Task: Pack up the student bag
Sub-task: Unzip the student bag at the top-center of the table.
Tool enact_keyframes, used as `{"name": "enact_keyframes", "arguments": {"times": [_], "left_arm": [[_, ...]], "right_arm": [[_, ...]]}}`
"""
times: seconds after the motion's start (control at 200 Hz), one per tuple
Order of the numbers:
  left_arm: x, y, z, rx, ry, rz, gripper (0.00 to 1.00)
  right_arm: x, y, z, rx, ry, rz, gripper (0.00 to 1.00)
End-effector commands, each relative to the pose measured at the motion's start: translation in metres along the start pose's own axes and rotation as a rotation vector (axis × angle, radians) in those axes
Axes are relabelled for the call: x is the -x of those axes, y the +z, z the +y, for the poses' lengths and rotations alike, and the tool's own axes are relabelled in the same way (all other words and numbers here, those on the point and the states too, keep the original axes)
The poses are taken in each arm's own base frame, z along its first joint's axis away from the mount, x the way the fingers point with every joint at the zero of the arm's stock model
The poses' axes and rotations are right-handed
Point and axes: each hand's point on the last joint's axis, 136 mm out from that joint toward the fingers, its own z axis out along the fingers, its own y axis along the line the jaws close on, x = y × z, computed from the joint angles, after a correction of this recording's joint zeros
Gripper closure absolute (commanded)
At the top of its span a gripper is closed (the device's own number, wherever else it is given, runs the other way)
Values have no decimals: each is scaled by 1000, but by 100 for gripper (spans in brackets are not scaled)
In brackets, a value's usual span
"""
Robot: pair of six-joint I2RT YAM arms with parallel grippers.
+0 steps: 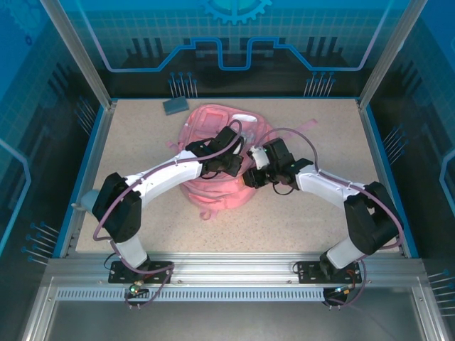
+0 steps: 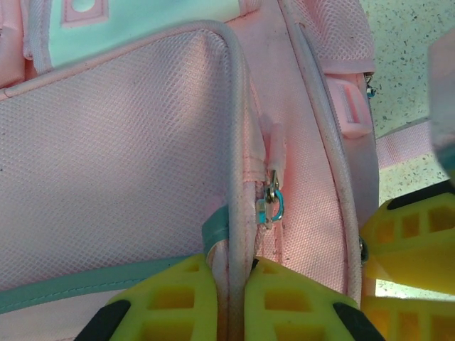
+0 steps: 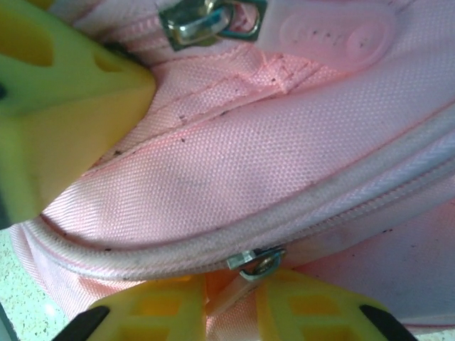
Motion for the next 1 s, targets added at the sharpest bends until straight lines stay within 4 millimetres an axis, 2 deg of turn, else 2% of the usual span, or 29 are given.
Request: {"name": "enact_keyframes", "arguments": {"times": [0.0, 0.11, 0.215, 0.325, 0.46, 0.63, 0.745, 0.845, 0.92, 0.99], "left_arm": [[39, -30, -23, -122, -34, -145, 97], [38, -32, -21, -121, -31, -140, 91], [37, -36, -18, -122, -32, -141, 73], [32, -34, -12, -120, -19, -131, 55], [19, -21, -4, -112, 44, -88, 47], [5, -11, -10, -153, 197, -52, 39], [0, -6, -13, -170, 316, -47, 36], [-3, 5, -5, -124, 385, -33, 37], [-2, 14, 3, -76, 414, -17, 42], [2, 19, 9, -58, 397, -17, 50]], "right_arm": [[16, 3, -9, -73, 2, -41, 82], [20, -2, -21, -141, 35, -56, 94], [22, -13, -36, -209, 79, -77, 100], [25, -27, -49, -248, 120, -102, 100], [34, -40, -64, -274, 153, -115, 100], [49, -50, -87, -314, 191, -126, 100], [58, -55, -100, -326, 209, -138, 100], [66, -59, -106, -322, 224, -153, 100], [68, -60, -107, -314, 227, -158, 100], [69, -61, -108, -310, 228, -158, 100]]}}
